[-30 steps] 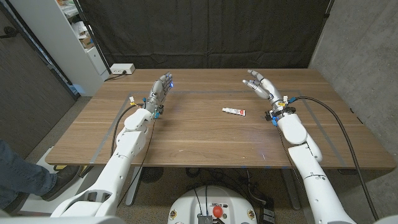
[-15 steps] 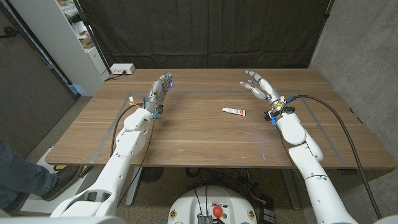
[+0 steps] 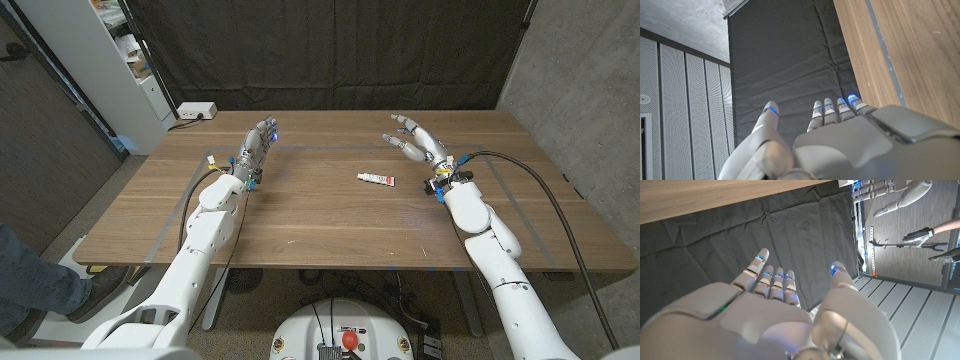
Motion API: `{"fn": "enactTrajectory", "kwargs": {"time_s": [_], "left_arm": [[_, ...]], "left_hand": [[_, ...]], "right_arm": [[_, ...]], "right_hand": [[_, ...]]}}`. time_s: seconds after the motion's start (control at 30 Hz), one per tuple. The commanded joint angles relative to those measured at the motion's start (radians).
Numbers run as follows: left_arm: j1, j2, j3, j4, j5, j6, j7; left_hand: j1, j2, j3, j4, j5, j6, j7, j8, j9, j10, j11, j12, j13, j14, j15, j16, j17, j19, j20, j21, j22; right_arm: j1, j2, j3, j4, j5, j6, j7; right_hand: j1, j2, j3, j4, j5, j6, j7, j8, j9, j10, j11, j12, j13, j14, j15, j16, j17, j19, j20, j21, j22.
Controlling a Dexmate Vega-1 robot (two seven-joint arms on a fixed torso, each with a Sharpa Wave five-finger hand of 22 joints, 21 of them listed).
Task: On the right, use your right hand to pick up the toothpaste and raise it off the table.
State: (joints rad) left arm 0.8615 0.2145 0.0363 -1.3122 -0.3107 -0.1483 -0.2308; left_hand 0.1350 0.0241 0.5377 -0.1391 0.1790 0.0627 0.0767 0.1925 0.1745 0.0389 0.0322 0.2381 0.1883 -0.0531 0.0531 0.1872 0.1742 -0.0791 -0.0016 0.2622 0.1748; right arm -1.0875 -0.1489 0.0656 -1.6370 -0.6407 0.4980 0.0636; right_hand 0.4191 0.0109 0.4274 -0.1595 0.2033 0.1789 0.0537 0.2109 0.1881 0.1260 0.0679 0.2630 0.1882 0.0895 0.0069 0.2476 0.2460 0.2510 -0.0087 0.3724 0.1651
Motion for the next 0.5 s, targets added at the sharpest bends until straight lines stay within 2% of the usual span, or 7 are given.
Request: {"fn": "enactTrajectory", "kwargs": {"time_s": [0.03,0.17,0.5], "left_arm": [[0.001,-0.003,0.0,0.002,-0.003,-0.003,-0.002],[0.005,-0.002,-0.001,-0.003,-0.003,-0.001,-0.001],[0.008,-0.006,-0.005,0.007,-0.008,-0.008,-0.001]], "left_hand": [[0.013,0.001,0.0,-0.003,-0.005,0.007,0.002,-0.001,0.005,0.007,0.004,0.0,0.005,0.002,0.006,0.001,0.004,-0.003,0.01,-0.003,0.001],[0.014,0.001,0.0,-0.003,-0.005,0.008,0.001,0.0,0.005,0.007,0.002,0.0,0.005,0.003,0.007,0.001,0.004,-0.003,0.011,-0.005,0.002],[0.015,0.003,0.0,-0.003,-0.005,0.008,0.003,-0.001,0.005,0.01,0.004,-0.001,0.006,0.005,0.01,0.001,0.004,-0.003,0.015,-0.008,0.002]], "right_arm": [[-0.006,-0.014,-0.013,-0.015,-0.025,-0.001,-0.01],[-0.009,-0.017,-0.016,-0.021,-0.033,0.0,-0.013],[-0.016,-0.026,-0.024,-0.045,-0.05,-0.014,-0.002]], "right_hand": [[0.014,0.002,-0.005,-0.001,-0.002,0.013,-0.006,0.005,0.004,0.024,0.004,0.006,0.005,0.003,-0.009,-0.003,-0.001,-0.006,0.001,-0.007,0.002],[0.018,0.002,-0.008,0.0,-0.002,0.018,-0.012,0.005,0.005,0.041,0.004,0.008,0.006,0.006,-0.009,-0.004,-0.004,-0.026,0.012,-0.022,0.002],[0.025,0.001,-0.012,0.003,-0.002,0.027,-0.023,0.006,0.006,0.061,0.0,0.008,0.007,0.022,-0.013,0.0,-0.009,-0.042,0.022,-0.041,0.001]]}}
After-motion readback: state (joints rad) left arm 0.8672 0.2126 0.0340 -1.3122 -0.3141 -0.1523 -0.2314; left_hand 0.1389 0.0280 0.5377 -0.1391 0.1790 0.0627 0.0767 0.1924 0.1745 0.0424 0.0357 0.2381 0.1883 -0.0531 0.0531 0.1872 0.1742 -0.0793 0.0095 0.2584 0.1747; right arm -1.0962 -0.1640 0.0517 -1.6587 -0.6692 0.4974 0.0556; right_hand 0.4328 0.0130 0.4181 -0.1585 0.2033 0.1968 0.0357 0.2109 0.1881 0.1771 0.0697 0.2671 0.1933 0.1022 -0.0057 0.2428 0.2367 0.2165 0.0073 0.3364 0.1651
